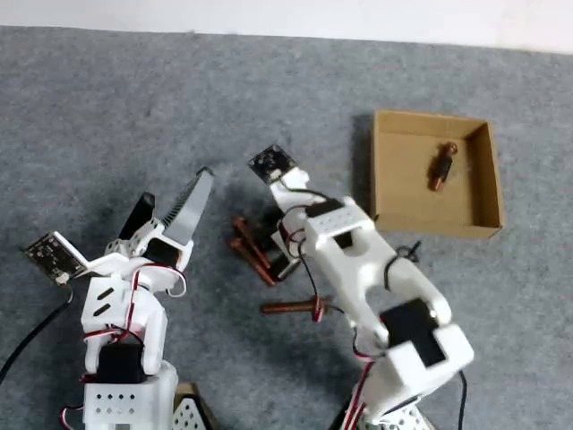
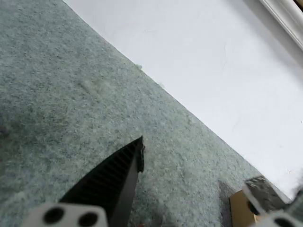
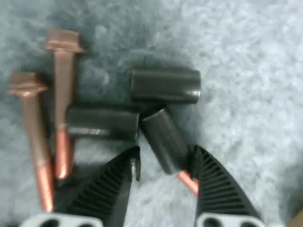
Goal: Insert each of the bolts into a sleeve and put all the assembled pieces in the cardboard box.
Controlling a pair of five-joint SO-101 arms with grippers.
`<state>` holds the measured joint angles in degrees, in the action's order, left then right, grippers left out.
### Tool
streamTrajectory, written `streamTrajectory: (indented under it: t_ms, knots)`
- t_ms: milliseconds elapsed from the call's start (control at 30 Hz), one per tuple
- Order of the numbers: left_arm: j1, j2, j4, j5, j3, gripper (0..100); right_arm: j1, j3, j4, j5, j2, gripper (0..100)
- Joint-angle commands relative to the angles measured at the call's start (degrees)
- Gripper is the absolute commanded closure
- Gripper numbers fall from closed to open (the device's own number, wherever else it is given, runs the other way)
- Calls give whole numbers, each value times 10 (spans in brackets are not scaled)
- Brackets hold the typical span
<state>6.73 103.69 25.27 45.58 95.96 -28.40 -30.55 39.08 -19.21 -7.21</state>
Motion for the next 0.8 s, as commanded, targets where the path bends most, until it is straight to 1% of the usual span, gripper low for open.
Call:
streamTrajectory:
  t_ms: [0, 333, 400, 500, 667, 767]
  knots:
    - [1, 4, -9, 3, 12, 522, -3, 59, -5, -6, -39, 845]
    - [1, 4, -9, 3, 12, 522, -3, 80, -7, -6, -96, 848]
    - [1, 4, -9, 3, 12, 522, -3, 79, -7, -6, -98, 876]
    - [1, 4, -9, 3, 12, 522, -2, 78, -7, -6, -98, 993]
    - [1, 4, -9, 3, 12, 522, 1, 76, -4, -3, -86, 996]
    - [1, 4, -9, 3, 12, 522, 3, 58, 8, -1, -33, 995]
